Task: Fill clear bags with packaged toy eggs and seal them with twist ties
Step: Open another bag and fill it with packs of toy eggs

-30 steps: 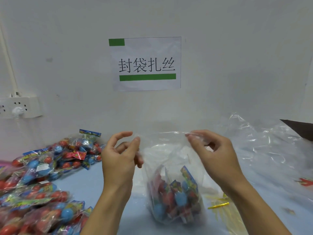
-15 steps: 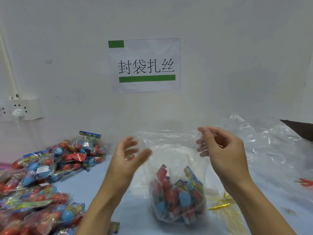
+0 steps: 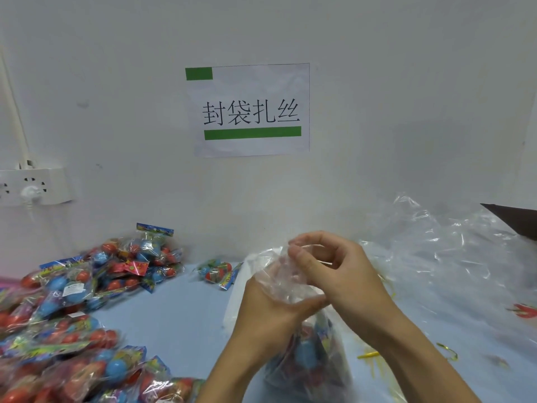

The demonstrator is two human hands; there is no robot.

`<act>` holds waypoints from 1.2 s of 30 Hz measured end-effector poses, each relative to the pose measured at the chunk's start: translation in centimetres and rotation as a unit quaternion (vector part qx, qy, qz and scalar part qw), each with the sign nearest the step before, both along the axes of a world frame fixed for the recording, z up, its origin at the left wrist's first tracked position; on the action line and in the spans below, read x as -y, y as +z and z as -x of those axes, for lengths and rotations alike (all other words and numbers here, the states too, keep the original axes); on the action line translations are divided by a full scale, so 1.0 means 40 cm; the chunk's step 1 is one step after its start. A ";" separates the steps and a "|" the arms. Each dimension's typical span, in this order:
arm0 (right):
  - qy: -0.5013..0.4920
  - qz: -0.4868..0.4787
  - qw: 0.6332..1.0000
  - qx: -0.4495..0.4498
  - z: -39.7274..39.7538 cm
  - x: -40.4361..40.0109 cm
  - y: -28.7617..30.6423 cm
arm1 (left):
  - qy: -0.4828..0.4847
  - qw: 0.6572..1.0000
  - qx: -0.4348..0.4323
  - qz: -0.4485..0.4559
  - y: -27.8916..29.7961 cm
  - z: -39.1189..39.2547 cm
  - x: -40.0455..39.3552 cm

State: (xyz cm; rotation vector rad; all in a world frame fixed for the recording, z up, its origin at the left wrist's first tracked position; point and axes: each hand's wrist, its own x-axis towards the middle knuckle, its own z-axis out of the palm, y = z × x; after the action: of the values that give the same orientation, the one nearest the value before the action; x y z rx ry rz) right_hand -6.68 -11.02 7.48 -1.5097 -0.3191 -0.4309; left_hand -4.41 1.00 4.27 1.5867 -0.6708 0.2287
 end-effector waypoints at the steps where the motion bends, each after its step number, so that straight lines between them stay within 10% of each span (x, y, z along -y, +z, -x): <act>1: 0.017 -0.001 1.000 -0.006 0.004 0.009 0.005 | 0.013 1.000 -0.007 0.013 0.001 -0.001 -0.003; 7: -0.111 0.099 0.988 -0.033 -0.003 0.084 0.003 | 0.153 0.985 -0.019 0.083 0.001 -0.024 -0.035; 10: 0.019 0.281 0.950 -0.133 0.006 0.067 -0.016 | 0.170 0.978 -0.039 0.110 0.003 -0.029 -0.042; 21: 0.094 0.326 0.930 -0.139 0.006 -0.010 -0.058 | -0.012 0.992 -0.072 0.100 0.013 -0.002 -0.039; 27: 0.059 0.379 0.913 -0.135 0.016 -0.007 -0.053 | -0.054 0.997 -0.044 0.017 0.015 0.012 -0.036; 36: 0.040 0.533 0.841 -0.077 -0.015 -0.015 -0.069 | 0.140 0.963 0.096 -0.207 0.013 0.013 -0.021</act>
State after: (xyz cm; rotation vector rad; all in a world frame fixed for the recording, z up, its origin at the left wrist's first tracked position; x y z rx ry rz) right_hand -6.07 -10.41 4.74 -2.5947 -0.5365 -0.0168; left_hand -4.91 1.83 4.81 2.0836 -0.6703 0.4819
